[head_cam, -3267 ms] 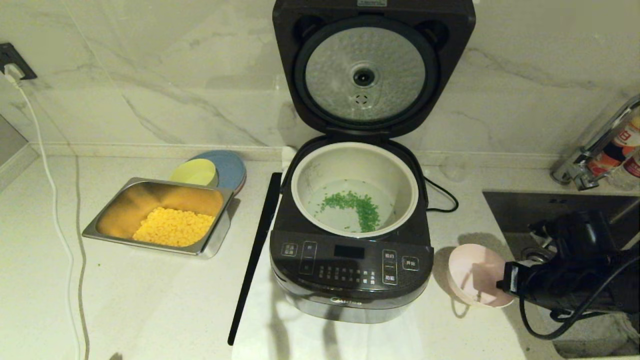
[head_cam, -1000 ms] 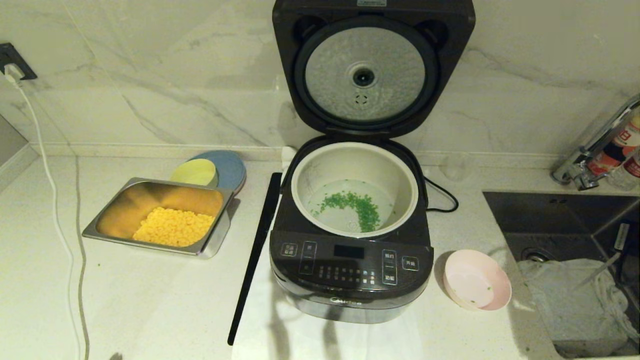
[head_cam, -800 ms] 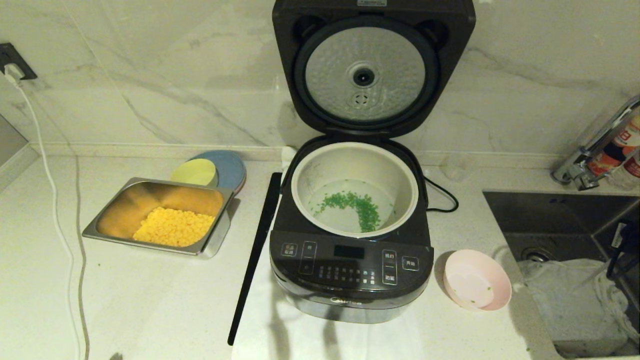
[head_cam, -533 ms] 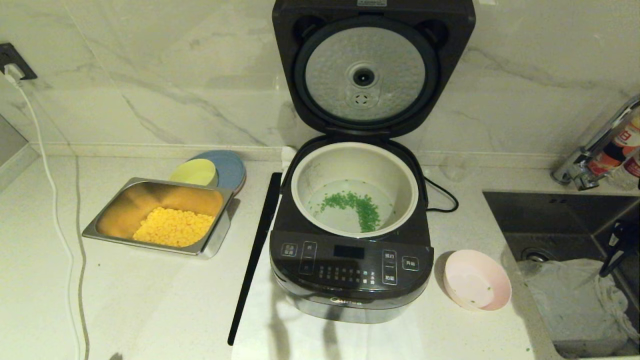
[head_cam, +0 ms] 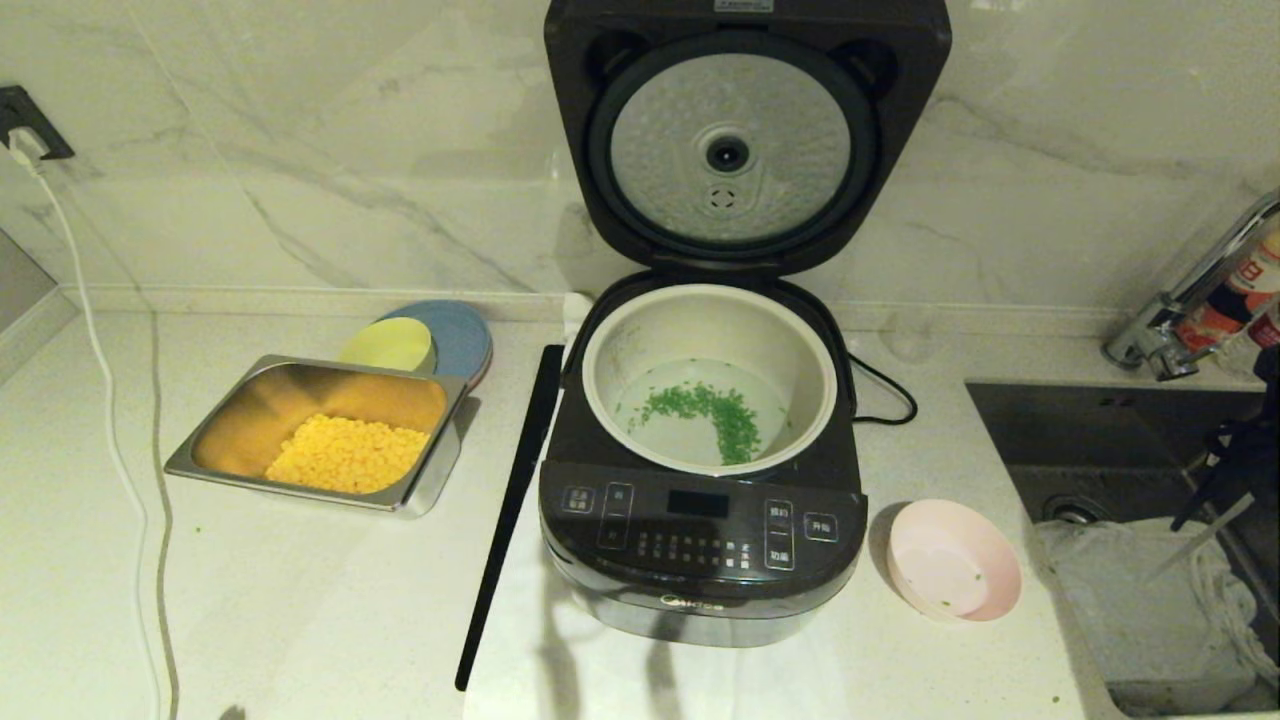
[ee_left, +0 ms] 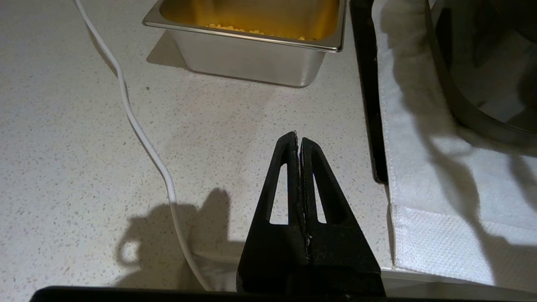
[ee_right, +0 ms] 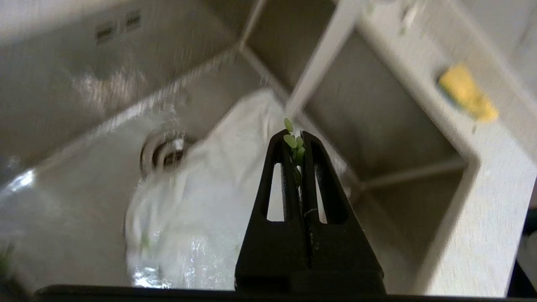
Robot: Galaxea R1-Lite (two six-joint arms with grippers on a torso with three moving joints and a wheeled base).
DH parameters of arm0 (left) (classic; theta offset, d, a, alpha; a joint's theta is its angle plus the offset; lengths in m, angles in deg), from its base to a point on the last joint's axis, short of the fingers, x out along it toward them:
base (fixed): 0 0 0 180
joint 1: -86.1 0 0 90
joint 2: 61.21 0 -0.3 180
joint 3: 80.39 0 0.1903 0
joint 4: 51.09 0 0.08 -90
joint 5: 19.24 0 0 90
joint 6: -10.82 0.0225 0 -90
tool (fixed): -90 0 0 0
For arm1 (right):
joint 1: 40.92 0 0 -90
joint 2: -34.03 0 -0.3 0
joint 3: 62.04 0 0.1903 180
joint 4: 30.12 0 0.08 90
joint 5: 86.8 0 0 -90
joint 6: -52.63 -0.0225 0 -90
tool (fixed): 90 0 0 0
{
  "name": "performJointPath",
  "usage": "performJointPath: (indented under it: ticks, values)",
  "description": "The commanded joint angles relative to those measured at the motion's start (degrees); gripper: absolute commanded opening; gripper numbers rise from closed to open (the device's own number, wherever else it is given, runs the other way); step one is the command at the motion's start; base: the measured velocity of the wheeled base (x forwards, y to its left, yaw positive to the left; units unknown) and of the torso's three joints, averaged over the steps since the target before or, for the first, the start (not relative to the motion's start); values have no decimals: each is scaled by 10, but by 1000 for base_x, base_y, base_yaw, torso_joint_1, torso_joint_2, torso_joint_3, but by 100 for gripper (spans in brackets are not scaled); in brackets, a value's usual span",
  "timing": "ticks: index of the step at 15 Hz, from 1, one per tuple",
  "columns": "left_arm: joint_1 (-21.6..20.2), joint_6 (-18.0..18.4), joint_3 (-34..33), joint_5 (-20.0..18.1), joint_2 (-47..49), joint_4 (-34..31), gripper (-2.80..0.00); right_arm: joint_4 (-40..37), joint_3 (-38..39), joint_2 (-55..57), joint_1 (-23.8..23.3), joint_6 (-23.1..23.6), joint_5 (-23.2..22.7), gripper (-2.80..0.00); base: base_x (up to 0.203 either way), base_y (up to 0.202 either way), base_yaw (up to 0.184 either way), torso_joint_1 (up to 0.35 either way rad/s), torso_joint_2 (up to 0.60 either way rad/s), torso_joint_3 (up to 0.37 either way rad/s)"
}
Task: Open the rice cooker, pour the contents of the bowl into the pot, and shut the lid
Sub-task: Turn off the tap
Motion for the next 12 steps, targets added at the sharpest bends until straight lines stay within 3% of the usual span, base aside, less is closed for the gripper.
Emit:
performJointPath:
  ticks: [1,6,12]
  values:
    - [0,0,-5,0,0,0,-280,34,-27,45,-1,9,14,-280,0,0,0,0,0,0]
    - [0,0,-5,0,0,0,-280,99,-68,87,6,57,39,-280,0,0,0,0,0,0]
    - [0,0,-5,0,0,0,-280,105,-121,125,15,61,47,-280,0,0,0,0,0,0]
